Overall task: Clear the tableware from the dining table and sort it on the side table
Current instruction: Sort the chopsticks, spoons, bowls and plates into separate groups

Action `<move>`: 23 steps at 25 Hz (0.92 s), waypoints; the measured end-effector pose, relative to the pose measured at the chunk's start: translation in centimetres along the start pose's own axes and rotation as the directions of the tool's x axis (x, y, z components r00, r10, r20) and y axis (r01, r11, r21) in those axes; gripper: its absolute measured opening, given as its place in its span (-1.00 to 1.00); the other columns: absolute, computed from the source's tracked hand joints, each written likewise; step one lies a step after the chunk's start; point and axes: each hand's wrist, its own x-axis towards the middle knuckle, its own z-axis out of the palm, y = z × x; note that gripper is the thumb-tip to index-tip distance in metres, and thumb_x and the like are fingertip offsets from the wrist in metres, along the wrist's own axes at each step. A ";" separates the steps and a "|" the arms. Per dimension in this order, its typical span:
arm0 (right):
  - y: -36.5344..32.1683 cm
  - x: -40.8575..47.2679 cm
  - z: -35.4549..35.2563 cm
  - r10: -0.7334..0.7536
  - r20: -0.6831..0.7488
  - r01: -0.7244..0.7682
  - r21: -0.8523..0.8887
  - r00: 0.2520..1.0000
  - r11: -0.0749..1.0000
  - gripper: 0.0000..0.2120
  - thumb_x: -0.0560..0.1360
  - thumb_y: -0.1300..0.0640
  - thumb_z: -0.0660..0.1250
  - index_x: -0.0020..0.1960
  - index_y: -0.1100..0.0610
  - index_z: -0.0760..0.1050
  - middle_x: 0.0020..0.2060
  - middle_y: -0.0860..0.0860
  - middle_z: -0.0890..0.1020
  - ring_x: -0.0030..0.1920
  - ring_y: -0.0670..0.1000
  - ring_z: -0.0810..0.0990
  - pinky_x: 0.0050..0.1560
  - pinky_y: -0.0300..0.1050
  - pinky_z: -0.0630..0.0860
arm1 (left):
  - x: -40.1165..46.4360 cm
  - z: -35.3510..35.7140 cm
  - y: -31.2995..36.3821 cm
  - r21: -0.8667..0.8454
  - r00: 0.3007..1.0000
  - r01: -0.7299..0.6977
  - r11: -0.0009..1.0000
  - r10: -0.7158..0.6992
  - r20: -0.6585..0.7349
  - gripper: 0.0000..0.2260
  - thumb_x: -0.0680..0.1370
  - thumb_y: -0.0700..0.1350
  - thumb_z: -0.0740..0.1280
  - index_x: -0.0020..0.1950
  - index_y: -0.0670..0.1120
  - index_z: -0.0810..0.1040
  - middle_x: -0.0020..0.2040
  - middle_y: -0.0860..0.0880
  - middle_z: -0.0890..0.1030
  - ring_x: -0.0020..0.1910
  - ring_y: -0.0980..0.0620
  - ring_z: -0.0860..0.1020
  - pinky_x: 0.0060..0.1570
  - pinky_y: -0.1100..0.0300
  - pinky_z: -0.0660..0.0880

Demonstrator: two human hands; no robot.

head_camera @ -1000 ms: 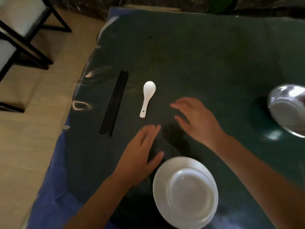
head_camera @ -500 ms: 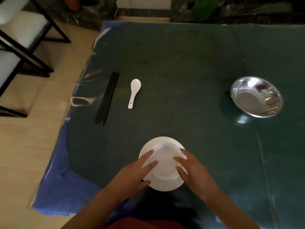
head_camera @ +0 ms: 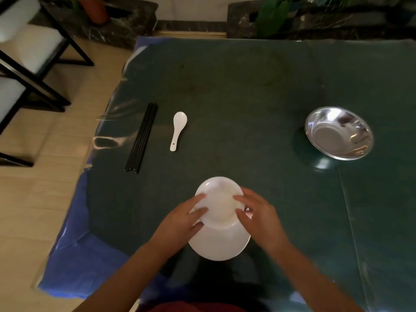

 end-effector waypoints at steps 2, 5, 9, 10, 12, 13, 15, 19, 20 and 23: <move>-0.8 2.6 -0.9 -0.025 -0.032 0.025 0.016 0.999 1.000 -0.72 0.39 0.32 0.39 0.09 0.15 0.61 0.19 0.05 0.58 -0.11 0.10 0.64 0.01 -0.19 0.55 | 2.5 -1.3 -0.6 -0.006 1.000 -0.009 1.000 0.009 -0.024 -0.71 0.33 -0.28 0.49 0.04 -0.20 0.62 0.26 -0.19 0.53 0.09 -0.16 0.60 -0.03 -0.04 0.59; -1.6 7.3 -2.0 -0.064 -0.071 0.061 -0.032 0.995 0.998 -0.72 0.40 0.29 0.38 0.10 0.15 0.59 0.17 0.06 0.59 -0.19 0.09 0.63 -0.02 -0.26 0.50 | 7.1 -3.1 -2.0 0.038 0.998 -0.024 0.999 0.026 -0.064 -0.76 0.36 -0.27 0.47 0.02 -0.21 0.62 0.27 -0.19 0.52 0.11 -0.16 0.59 0.03 -0.01 0.55; -1.6 13.6 -2.9 -0.080 -0.075 0.074 -0.079 0.994 0.994 -0.71 0.42 0.25 0.37 0.14 0.14 0.57 0.19 0.06 0.58 -0.20 0.03 0.61 -0.01 -0.27 0.48 | 12.8 -4.1 -4.9 0.069 0.995 -0.055 0.996 0.061 -0.084 -0.78 0.38 -0.26 0.45 0.02 -0.22 0.62 0.25 -0.20 0.53 0.06 -0.17 0.60 0.04 0.05 0.52; -1.5 15.0 -2.9 -0.078 -0.080 0.072 -0.075 0.994 0.995 -0.71 0.42 0.25 0.36 0.14 0.14 0.57 0.18 0.06 0.59 -0.20 0.02 0.60 0.02 -0.24 0.49 | 14.0 -4.1 -5.6 0.069 0.995 -0.053 0.996 0.059 -0.085 -0.78 0.39 -0.26 0.44 0.02 -0.21 0.62 0.26 -0.19 0.52 0.05 -0.16 0.60 0.04 0.08 0.51; -1.0 17.6 -2.7 -0.065 -0.084 0.059 -0.071 0.994 0.996 -0.70 0.42 0.26 0.35 0.14 0.14 0.58 0.19 0.05 0.59 -0.21 0.00 0.57 0.05 -0.23 0.48 | 16.0 -3.8 -7.0 0.067 0.996 -0.049 0.997 0.054 -0.074 -0.79 0.40 -0.24 0.44 0.03 -0.20 0.62 0.28 -0.18 0.51 0.05 -0.14 0.60 0.04 0.13 0.48; -0.6 18.9 -2.4 -0.051 -0.079 0.045 -0.075 0.996 0.996 -0.70 0.42 0.25 0.34 0.14 0.13 0.57 0.20 0.04 0.59 -0.20 -0.01 0.57 0.05 -0.26 0.45 | 17.0 -3.5 -7.8 0.066 0.997 -0.049 0.997 0.053 -0.061 -0.78 0.40 -0.23 0.44 0.03 -0.20 0.62 0.28 -0.18 0.50 0.05 -0.14 0.59 0.04 0.14 0.47; 0.4 20.7 -1.7 -0.019 -0.057 0.015 -0.072 0.998 0.997 -0.70 0.43 0.24 0.33 0.15 0.12 0.57 0.22 0.01 0.57 -0.20 -0.03 0.56 0.03 -0.31 0.41 | 18.4 -2.8 -9.1 0.075 0.998 -0.055 0.996 0.057 -0.032 -0.77 0.41 -0.23 0.44 0.05 -0.20 0.61 0.30 -0.18 0.49 0.06 -0.14 0.58 0.05 0.18 0.41; 2.2 22.9 0.0 -0.005 -0.012 0.004 -0.073 1.000 0.997 -0.70 0.45 0.22 0.31 0.18 0.12 0.55 0.23 0.02 0.56 -0.12 0.02 0.60 0.06 -0.23 0.44 | 19.9 -1.3 -11.2 0.088 0.999 -0.036 0.995 0.034 0.019 -0.77 0.42 -0.23 0.42 0.07 -0.21 0.60 0.33 -0.18 0.45 0.11 -0.15 0.56 0.12 0.10 0.45; 2.4 23.1 0.3 -0.015 -0.009 0.014 -0.076 1.000 0.997 -0.71 0.46 0.21 0.31 0.18 0.12 0.55 0.22 0.03 0.57 -0.10 0.03 0.61 0.07 -0.21 0.45 | 20.0 -1.0 -11.5 0.090 0.999 -0.029 0.995 0.026 0.033 -0.77 0.43 -0.23 0.42 0.08 -0.21 0.60 0.33 -0.18 0.44 0.13 -0.15 0.55 0.14 0.07 0.46; 2.9 23.3 0.6 -0.075 -0.018 0.074 -0.085 0.997 0.994 -0.72 0.47 0.21 0.31 0.18 0.14 0.55 0.21 0.07 0.57 -0.06 0.07 0.61 0.11 -0.10 0.51 | 20.1 -0.4 -12.1 0.093 0.999 -0.018 0.995 0.014 0.035 -0.76 0.44 -0.23 0.41 0.09 -0.22 0.59 0.34 -0.18 0.43 0.17 -0.16 0.53 0.17 0.05 0.44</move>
